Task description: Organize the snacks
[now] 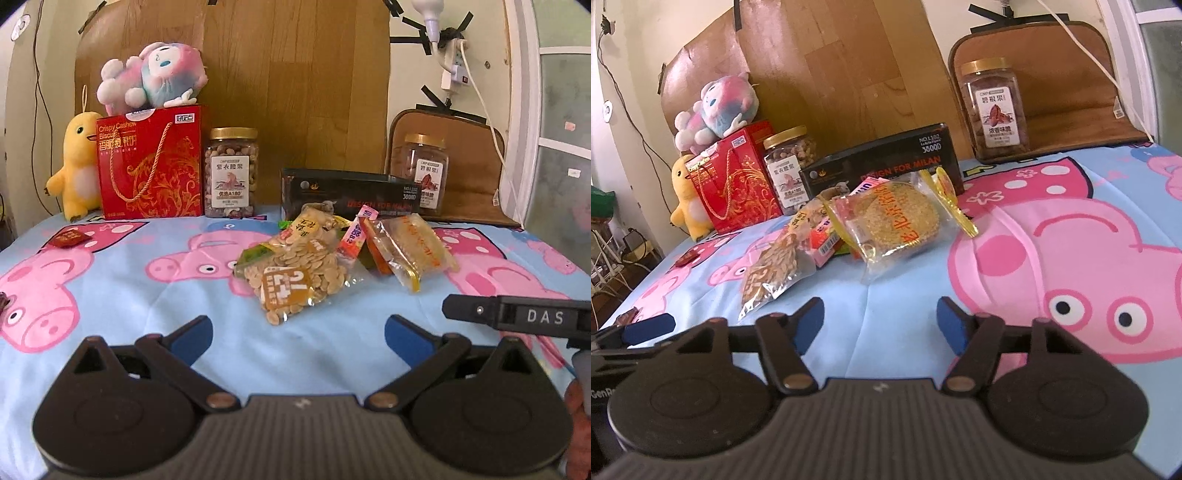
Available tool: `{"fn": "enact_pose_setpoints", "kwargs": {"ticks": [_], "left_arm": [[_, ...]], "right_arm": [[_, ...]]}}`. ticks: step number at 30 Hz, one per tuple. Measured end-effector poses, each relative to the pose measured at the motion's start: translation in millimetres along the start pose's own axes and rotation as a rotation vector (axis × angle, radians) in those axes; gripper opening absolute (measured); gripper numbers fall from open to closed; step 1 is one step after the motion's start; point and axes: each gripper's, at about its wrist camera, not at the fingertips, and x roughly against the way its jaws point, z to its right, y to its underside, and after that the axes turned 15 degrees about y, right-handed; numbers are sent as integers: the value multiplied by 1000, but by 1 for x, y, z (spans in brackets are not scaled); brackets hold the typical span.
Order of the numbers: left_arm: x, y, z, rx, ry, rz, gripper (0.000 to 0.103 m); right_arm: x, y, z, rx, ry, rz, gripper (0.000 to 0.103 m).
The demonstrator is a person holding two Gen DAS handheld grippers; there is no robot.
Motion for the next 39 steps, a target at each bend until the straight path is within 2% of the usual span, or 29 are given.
{"fn": "enact_pose_setpoints", "kwargs": {"ticks": [4, 7, 8, 9, 13, 15, 16, 18, 22, 25, 27, 29, 32, 36, 38, 39], "left_arm": [[3, -3, -11, 45, 12, -15, 103], [8, -7, -25, 79, 36, -23, 96], [9, -9, -30, 96, 43, -24, 93], [9, -12, -39, 130, 55, -31, 91], [1, -23, -76, 321, 163, -71, 80], [-7, -27, -91, 398, 201, -87, 69], [-11, -30, -97, 422, 217, -92, 67], [-19, -35, -101, 440, 229, -98, 62], [-43, -42, -109, 488, 274, -132, 62], [-63, -41, -115, 537, 301, -171, 62], [-67, -38, -114, 549, 311, -155, 62], [-65, -37, -109, 532, 298, -146, 59], [-56, -32, -101, 536, 312, -140, 52], [-49, -34, -94, 550, 331, -125, 50], [-47, -40, -91, 558, 400, -103, 44], [-46, -45, -89, 548, 398, -94, 42]], "right_arm": [[1, -1, -4, 27, -23, 1, 54], [0, -9, -7, 37, -64, -13, 33], [0, -13, -8, 41, -83, -15, 23], [-1, -18, -11, 52, -103, -13, 19], [-6, -38, -28, 131, -183, 8, 21], [-17, -46, -36, 144, -216, -13, 22], [-26, -50, -38, 134, -231, -36, 22], [-41, -53, -39, 99, -246, -83, 22], [-62, -54, -38, 50, -249, -147, 25], [-69, -53, -42, 51, -246, -180, 37], [-75, -50, -43, 34, -269, -222, 35], [-73, -45, -46, 44, -297, -257, 27], [-56, -40, -45, 66, -311, -225, 20], [-32, -40, -43, 104, -339, -160, 17], [-25, -45, -45, 124, -350, -128, 16], [-24, -48, -45, 122, -359, -124, 16]]}}
